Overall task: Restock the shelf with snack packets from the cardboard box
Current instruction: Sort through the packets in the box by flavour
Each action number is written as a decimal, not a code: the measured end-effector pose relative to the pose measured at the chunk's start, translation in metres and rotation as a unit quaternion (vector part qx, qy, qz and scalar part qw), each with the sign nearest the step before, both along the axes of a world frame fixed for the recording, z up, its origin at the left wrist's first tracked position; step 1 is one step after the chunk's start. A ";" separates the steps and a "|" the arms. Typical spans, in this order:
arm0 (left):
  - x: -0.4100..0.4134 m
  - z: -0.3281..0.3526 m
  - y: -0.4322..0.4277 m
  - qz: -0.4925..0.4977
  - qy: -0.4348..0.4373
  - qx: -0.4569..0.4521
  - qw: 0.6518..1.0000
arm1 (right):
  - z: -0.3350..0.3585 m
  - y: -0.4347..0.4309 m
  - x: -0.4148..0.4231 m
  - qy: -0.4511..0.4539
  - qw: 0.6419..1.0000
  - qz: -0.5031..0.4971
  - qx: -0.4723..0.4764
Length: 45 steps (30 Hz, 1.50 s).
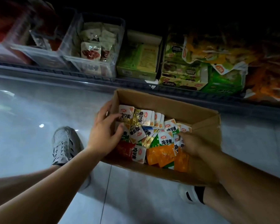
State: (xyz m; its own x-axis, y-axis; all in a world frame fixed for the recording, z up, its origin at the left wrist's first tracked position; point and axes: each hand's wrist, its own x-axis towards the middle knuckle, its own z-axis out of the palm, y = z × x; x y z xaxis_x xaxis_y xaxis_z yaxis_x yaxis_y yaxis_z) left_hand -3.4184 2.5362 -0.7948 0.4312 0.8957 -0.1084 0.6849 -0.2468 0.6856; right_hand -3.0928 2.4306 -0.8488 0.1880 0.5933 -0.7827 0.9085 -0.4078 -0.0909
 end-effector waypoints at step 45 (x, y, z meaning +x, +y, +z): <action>0.021 0.039 -0.012 0.184 -0.234 -0.362 0.883 | -0.037 -0.024 -0.023 0.110 0.916 -0.365 0.125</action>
